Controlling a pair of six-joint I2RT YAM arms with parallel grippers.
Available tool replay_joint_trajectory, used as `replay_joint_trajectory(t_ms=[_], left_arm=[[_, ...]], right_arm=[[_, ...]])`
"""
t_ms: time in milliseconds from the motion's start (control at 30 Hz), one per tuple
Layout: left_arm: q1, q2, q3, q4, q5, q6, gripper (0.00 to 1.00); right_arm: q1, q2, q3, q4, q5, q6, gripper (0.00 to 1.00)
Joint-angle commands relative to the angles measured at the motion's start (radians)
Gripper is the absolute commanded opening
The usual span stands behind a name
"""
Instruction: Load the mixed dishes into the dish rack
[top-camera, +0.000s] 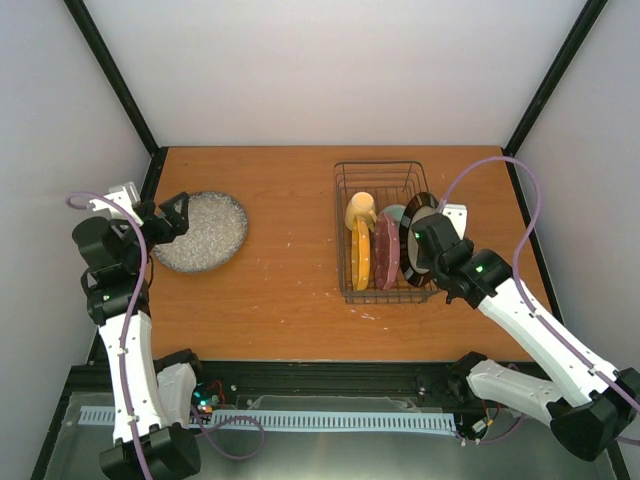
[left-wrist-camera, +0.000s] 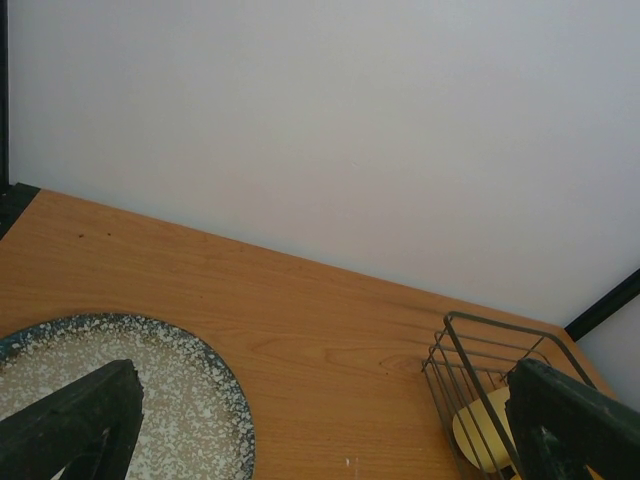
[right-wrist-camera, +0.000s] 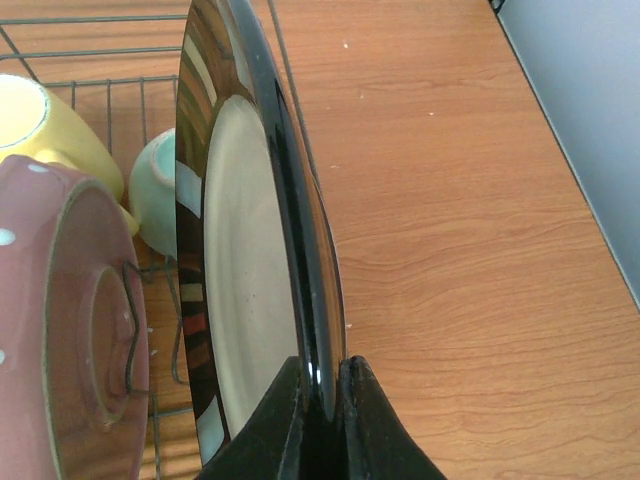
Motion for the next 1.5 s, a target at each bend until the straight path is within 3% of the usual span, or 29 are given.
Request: replay_joint_trajectory(t_ms=[0,333,633,967,1467], left_arm=[[-0.002,-0.015,0.022,-0.009,-0.006,0.022,1.0],[-0.001,-0.028,0.008,-0.013,-0.013,0.035,1.0],[-0.002,-0.032,0.019,-0.032,-0.025,0.056,1.0],[-0.003,-0.041,0.023,-0.039,-0.022,0.056,1.0],[-0.003,-0.06,0.022,-0.042,-0.026,0.041,1.0]], right_arm=[[0.01,0.018,-0.008,0.097,0.042,0.002,0.03],[0.128,0.151,0.006,0.024,0.119,0.032,0.03],[0.25,0.246,0.045,-0.142,0.273,0.133,0.03],[0.253,0.201,-0.019,-0.168,0.233,0.201,0.03],[0.299,0.314,0.001,-0.16,0.154,0.182,0.03]])
